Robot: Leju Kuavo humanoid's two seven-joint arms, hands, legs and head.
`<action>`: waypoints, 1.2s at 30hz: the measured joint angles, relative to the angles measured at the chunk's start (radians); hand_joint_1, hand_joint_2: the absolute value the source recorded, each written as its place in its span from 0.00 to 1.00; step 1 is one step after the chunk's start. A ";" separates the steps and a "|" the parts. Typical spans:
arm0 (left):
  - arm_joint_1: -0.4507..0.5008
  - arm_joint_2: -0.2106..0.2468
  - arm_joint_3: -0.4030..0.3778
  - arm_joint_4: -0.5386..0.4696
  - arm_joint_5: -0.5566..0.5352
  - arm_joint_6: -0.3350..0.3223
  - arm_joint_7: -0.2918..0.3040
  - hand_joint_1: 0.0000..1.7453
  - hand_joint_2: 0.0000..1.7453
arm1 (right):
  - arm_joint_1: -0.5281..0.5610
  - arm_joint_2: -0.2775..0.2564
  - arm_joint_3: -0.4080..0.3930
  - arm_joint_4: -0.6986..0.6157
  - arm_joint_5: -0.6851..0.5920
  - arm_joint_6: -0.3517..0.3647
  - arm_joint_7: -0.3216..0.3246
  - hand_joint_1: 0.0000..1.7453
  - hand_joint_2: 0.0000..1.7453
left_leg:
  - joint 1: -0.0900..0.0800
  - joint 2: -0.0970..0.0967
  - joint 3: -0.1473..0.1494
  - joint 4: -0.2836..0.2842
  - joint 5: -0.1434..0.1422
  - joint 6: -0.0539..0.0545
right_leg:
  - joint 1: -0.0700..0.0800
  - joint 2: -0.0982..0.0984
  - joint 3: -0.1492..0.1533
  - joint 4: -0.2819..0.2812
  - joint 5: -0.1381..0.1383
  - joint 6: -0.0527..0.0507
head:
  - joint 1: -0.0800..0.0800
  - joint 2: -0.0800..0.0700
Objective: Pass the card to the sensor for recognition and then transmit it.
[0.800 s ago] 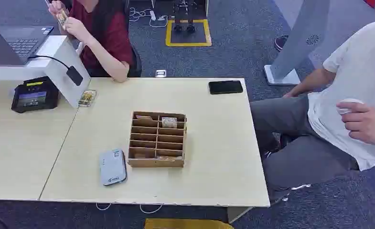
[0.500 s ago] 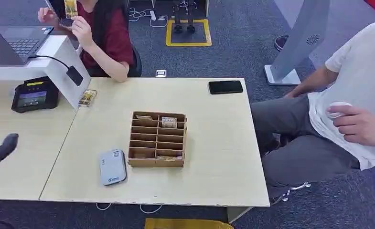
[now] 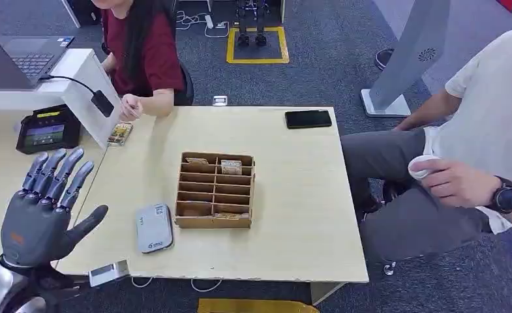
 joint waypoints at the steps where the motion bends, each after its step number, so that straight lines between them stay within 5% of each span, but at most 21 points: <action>1: -0.011 -0.001 -0.005 0.015 -0.007 0.002 0.022 0.00 1.00 | -0.002 0.000 -0.003 0.000 0.000 0.001 0.001 0.00 1.00 | 0.000 0.000 0.000 0.000 0.000 0.000 | 0.000 0.000 0.000 0.000 0.000 0.000 | 0.000 0.000; 12: -0.104 -0.005 -0.018 0.180 -0.214 0.014 0.155 0.00 1.00 | -0.010 0.006 -0.011 0.005 0.015 0.005 0.018 0.00 1.00 | 0.000 0.000 0.000 0.000 0.000 0.000 | 0.000 0.000 0.000 0.000 0.001 -0.001 | -0.001 0.000; 26: -0.297 -0.031 -0.002 0.492 -0.079 -0.054 0.200 0.00 1.00 | -0.014 0.007 -0.016 0.008 0.026 0.006 0.012 0.00 1.00 | 0.000 0.000 0.000 0.000 0.003 -0.001 | 0.000 0.000 0.000 0.001 0.002 -0.002 | -0.001 0.000; 36: -0.310 -0.054 0.031 0.579 -0.038 -0.064 0.208 0.00 1.00 | -0.012 0.007 -0.020 0.009 0.031 0.014 0.030 0.00 1.00 | 0.000 0.000 -0.001 0.000 0.003 -0.001 | 0.000 0.000 -0.001 0.001 0.002 -0.001 | 0.000 0.000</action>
